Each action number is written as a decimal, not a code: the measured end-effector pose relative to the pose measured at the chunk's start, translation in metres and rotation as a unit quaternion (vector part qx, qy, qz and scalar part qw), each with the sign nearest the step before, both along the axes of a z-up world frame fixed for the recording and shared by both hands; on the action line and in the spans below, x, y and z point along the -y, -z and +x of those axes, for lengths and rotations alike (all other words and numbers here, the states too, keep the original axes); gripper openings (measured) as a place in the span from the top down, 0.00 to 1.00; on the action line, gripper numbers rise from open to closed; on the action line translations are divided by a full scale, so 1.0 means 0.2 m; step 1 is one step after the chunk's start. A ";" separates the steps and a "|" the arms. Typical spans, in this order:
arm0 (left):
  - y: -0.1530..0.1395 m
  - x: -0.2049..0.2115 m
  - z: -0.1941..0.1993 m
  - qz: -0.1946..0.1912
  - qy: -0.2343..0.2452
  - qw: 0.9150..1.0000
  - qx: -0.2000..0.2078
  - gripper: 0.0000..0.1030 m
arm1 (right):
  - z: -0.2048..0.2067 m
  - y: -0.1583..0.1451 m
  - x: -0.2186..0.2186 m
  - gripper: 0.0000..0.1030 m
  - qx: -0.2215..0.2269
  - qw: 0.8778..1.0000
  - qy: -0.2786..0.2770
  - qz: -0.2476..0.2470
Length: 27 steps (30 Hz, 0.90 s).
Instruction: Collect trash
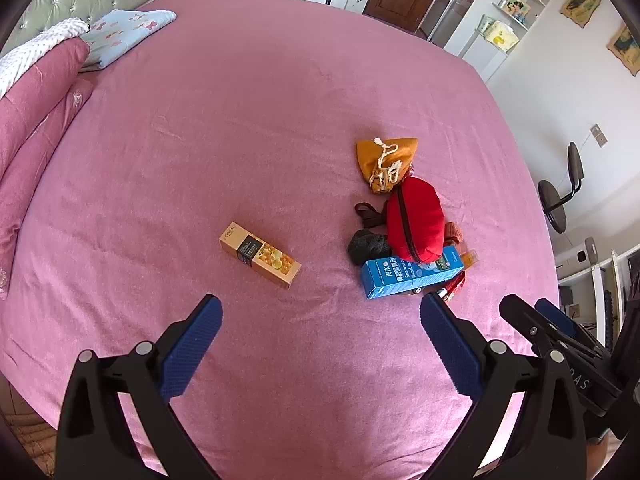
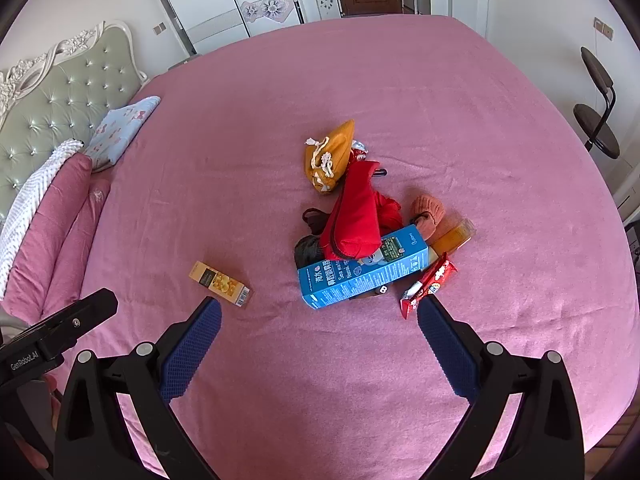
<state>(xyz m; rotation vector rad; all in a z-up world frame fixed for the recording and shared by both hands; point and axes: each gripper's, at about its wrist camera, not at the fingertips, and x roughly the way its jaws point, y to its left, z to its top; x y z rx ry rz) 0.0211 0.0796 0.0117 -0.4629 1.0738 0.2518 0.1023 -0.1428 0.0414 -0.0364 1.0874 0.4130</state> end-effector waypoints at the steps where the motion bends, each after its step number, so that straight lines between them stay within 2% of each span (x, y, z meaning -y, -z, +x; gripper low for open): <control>1: 0.00 0.00 0.00 0.001 -0.001 1.000 -0.001 0.04 | 0.00 0.00 0.00 0.08 -0.001 1.000 0.000 0.002; 27: 0.01 0.00 0.02 0.011 -0.002 1.000 -0.006 0.04 | 0.01 0.05 -0.04 0.08 -0.012 1.000 -0.010 0.005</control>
